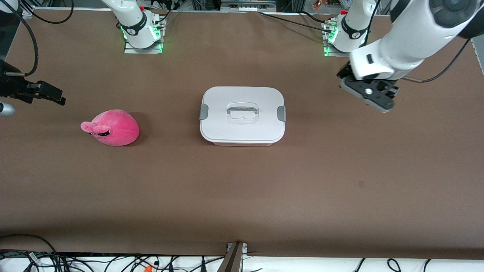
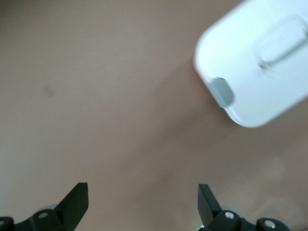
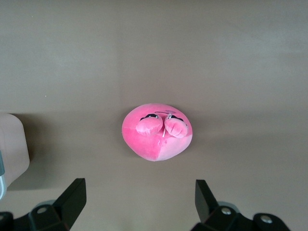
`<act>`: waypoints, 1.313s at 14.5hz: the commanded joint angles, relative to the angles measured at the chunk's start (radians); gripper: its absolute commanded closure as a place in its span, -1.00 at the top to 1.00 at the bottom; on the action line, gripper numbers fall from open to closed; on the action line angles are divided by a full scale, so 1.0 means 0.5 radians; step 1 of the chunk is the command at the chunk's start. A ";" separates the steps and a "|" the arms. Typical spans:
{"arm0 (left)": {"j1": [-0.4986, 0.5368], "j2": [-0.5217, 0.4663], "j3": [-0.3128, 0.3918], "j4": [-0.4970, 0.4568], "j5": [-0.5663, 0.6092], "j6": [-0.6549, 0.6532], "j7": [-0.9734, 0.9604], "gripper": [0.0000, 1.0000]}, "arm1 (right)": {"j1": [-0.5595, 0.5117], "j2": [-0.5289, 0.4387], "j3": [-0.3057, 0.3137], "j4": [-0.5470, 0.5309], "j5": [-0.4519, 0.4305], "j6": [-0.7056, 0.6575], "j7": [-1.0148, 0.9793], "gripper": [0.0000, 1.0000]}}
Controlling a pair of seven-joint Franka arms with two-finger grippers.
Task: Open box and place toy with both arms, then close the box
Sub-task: 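Move the left gripper over the white box lid handle, then lower the left gripper and grasp the grey lid handle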
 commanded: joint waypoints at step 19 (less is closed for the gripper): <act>-0.355 0.633 -0.541 -0.250 0.310 1.174 0.680 1.00 | -0.015 0.046 0.012 0.026 -0.035 -0.005 -0.016 0.99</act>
